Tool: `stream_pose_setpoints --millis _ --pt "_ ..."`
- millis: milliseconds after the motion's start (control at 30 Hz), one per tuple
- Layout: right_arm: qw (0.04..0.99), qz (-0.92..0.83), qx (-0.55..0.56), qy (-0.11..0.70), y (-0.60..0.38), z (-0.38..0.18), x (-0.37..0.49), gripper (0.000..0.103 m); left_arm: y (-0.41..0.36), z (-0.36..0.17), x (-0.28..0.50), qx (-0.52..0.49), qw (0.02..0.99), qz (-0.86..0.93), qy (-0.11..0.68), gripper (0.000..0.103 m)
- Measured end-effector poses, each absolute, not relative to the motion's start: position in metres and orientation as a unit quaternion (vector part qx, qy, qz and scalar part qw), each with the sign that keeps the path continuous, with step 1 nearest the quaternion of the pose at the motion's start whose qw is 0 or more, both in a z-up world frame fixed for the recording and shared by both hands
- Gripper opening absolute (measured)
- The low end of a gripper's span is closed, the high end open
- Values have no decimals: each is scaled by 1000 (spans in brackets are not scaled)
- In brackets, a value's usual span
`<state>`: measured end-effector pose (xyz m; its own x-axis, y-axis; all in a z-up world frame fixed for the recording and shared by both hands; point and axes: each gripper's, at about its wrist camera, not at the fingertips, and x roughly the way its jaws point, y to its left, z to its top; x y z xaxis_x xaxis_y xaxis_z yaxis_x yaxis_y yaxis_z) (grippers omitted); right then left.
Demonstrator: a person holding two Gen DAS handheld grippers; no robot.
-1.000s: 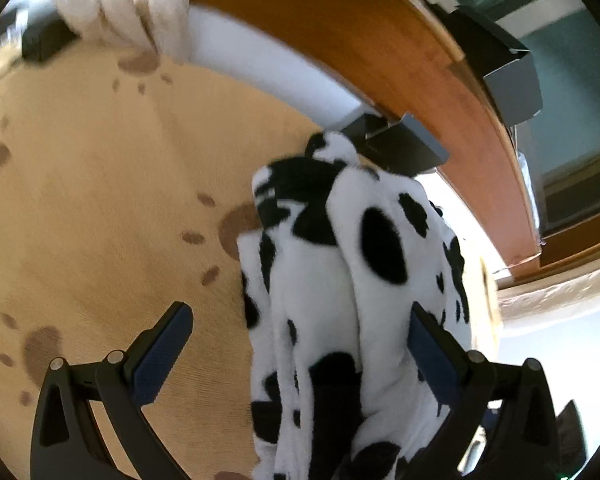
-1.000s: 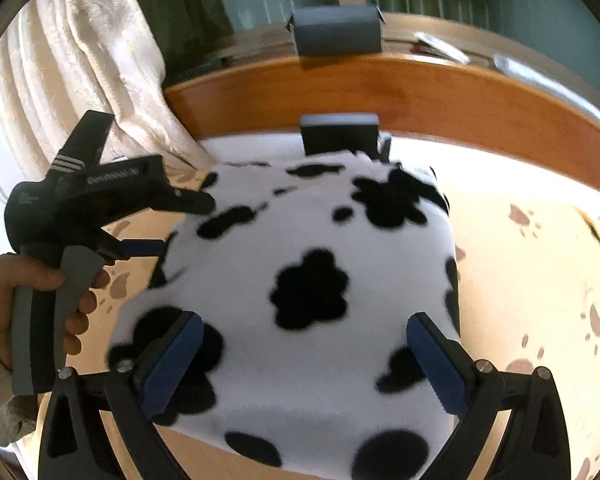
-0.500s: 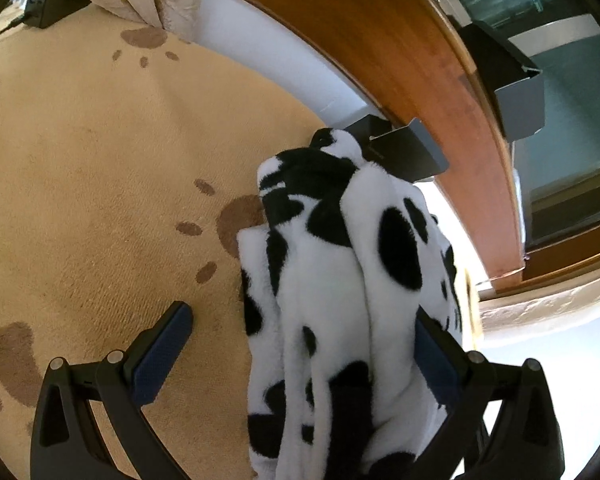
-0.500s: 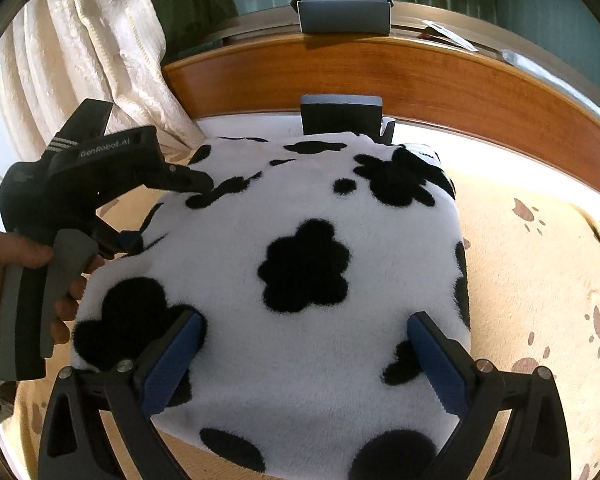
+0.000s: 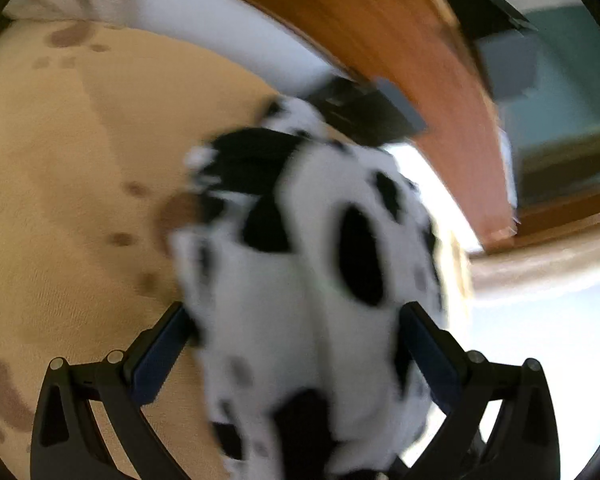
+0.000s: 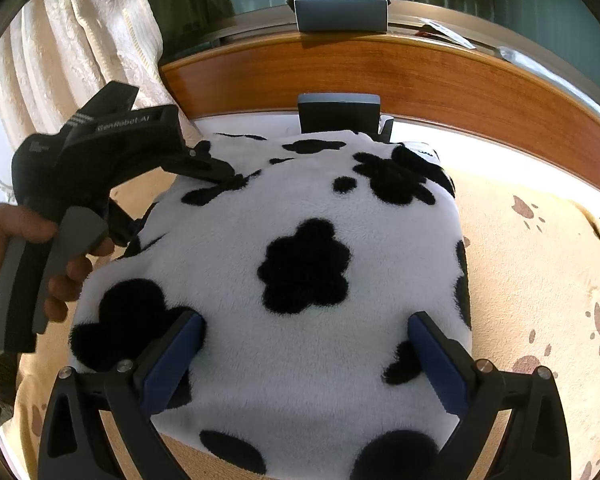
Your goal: Fold clothes
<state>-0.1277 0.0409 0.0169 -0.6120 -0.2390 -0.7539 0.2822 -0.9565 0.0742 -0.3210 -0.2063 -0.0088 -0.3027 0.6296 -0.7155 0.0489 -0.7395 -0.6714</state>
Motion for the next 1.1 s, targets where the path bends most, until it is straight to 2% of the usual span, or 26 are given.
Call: stream_pose_setpoints --millis 100,200,400,567,667,800,867,1000,1100 --pt "144 -898 415 26 41 16 -128 103 -189 -7 -318 -564 211 752 -269 103" --pt "146 -897 415 26 41 16 -129 103 -189 -12 -318 -564 208 750 -275 103" --pt "158 -889 429 14 46 23 -133 103 -214 -25 -320 -550 214 714 -376 103" --pt "152 -889 420 -103 101 52 -150 103 -222 -32 -322 -545 226 696 -410 103" --pt "117 -875 427 -194 151 54 -173 103 -216 -29 -322 -547 228 706 -387 103" --pt "134 -830 463 -280 186 30 -210 103 -200 -20 -319 -555 225 732 -325 103" --pt "153 -809 475 -311 190 16 -223 103 -193 -18 -316 -555 224 742 -304 103" --pt "186 -774 500 -341 180 -9 -241 103 -198 -20 -315 -551 226 739 -314 103" --pt "201 -753 523 -345 168 -27 -248 93 -211 -23 -315 -547 239 738 -315 103"
